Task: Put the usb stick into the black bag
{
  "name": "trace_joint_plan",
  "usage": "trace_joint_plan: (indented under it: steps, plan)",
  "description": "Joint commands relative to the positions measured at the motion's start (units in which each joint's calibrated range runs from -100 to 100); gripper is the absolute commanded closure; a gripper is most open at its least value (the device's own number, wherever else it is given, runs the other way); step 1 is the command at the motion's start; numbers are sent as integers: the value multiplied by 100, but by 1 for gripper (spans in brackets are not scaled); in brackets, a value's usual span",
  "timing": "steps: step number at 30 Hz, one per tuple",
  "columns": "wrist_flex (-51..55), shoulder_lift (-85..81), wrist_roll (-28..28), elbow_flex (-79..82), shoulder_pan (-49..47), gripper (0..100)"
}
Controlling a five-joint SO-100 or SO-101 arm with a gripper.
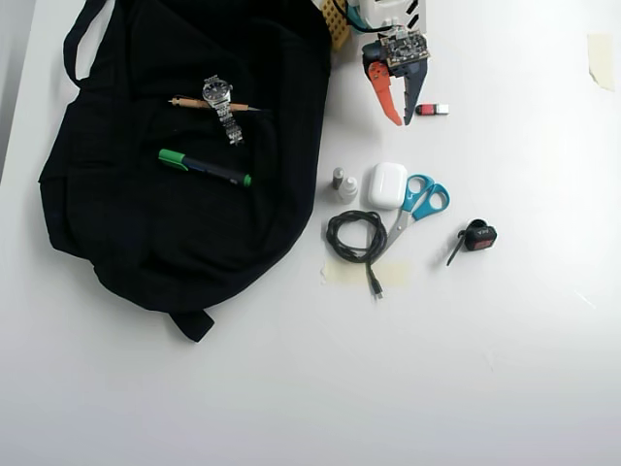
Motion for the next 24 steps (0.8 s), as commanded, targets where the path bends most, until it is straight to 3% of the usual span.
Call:
trace_joint_plan:
  steps: [1, 4, 9, 18, 24]
  plan:
    - [-680, -36, 424, -262, -555, 98]
    - [-817, -27, 864, -315, -966, 98]
    - [-705, 80, 912, -576, -1378, 98]
    - [-292, 105, 859, -792, -1909, 98]
    - [259, 985, 377, -1528, -1886, 98]
